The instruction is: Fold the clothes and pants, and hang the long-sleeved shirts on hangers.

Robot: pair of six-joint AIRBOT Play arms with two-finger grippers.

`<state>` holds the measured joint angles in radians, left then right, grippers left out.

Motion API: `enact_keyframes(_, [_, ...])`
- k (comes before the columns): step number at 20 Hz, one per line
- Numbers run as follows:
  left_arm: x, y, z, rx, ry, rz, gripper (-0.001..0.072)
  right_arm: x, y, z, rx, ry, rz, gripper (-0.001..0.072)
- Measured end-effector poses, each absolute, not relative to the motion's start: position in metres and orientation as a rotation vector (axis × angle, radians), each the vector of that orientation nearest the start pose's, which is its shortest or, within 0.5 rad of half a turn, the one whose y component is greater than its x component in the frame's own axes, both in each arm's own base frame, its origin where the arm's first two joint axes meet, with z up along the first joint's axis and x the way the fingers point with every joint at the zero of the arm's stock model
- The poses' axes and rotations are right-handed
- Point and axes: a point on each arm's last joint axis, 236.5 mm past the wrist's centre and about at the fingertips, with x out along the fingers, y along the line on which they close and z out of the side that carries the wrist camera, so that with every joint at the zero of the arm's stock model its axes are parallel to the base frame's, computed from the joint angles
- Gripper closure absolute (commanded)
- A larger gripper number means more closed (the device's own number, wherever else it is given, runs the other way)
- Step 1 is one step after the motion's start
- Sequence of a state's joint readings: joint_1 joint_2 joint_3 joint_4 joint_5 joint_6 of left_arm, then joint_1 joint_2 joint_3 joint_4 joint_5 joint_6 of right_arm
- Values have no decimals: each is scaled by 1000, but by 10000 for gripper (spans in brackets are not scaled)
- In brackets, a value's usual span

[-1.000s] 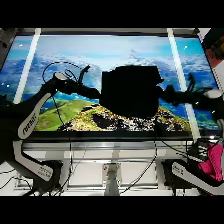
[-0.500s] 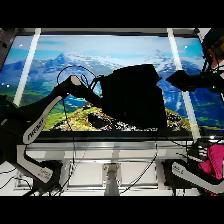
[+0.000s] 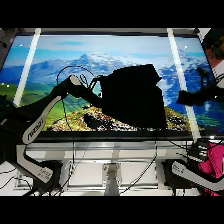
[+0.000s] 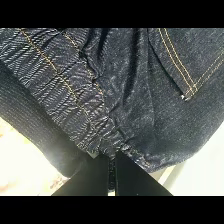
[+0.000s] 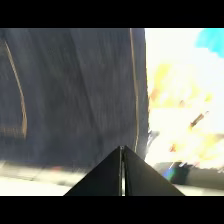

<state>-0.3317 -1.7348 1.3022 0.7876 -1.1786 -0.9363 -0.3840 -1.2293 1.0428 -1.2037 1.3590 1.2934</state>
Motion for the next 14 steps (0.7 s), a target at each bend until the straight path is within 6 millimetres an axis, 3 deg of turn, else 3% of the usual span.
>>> enact_keyframes(2, [349, -283, -70, -90, 1374, -1028, 696, 282, -25, -29, 517, 1506, 162, 696])
enact_keyframes(3, [349, -283, -70, -89, 1374, -1028, 696, 269, -19, -37, 579, 1541, 175, 588])
enact_keyframes(4, [349, -283, -70, -89, 1374, -1028, 696, 255, -15, -46, 636, 1574, 175, 377])
enact_keyframes(5, [349, -283, -70, -89, 1374, -1028, 696, 245, -12, -52, 681, 1598, 173, 308])
enact_keyframes(8, [349, -283, -70, -90, 1375, -1028, 696, 228, -6, -62, 794, 1640, 142, 309])
enact_keyframes(14, [337, -282, -68, -89, 1415, -1060, 696, 219, 2, -80, 936, 1712, 100, 312])
